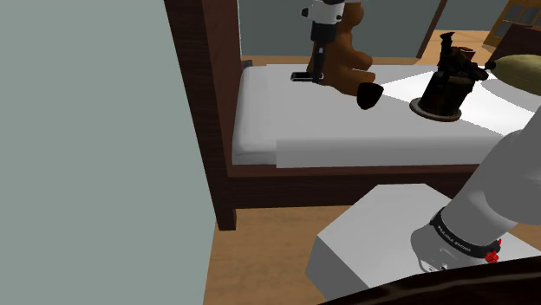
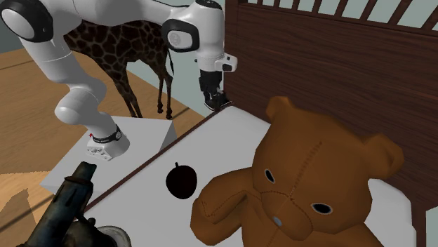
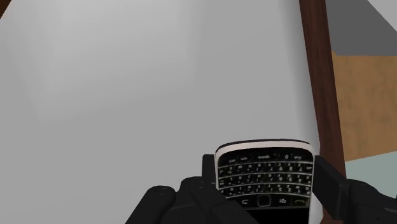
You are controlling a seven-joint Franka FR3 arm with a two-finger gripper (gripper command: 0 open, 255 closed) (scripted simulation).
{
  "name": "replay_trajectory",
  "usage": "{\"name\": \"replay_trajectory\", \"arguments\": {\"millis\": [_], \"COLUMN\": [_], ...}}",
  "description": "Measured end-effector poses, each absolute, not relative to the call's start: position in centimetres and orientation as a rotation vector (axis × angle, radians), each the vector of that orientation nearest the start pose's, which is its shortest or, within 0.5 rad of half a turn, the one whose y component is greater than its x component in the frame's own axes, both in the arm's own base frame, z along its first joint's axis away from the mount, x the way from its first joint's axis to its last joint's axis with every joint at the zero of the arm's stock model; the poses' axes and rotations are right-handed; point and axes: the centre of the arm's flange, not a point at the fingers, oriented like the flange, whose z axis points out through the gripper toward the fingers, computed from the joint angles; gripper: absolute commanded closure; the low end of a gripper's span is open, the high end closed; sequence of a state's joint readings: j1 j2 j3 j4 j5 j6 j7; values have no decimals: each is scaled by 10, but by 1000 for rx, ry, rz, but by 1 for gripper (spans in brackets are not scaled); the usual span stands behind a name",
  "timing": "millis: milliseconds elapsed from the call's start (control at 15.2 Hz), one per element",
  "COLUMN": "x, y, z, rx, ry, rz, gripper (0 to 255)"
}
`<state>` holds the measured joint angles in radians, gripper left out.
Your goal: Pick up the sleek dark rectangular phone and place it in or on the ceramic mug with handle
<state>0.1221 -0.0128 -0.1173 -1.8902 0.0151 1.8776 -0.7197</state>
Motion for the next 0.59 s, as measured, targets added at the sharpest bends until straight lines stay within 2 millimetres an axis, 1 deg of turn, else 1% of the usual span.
{"name": "replay_trajectory", "arguments": {"millis": [132,198,594], "x": [549,548,523], "y": [-23,-34,-108], "z": [504,506,507], "rx": [-2927,-2927,-2927], "ry": [-1101,-1100,-1100], "rz": [-9,-9,-9], "gripper": [255,255,255]}}
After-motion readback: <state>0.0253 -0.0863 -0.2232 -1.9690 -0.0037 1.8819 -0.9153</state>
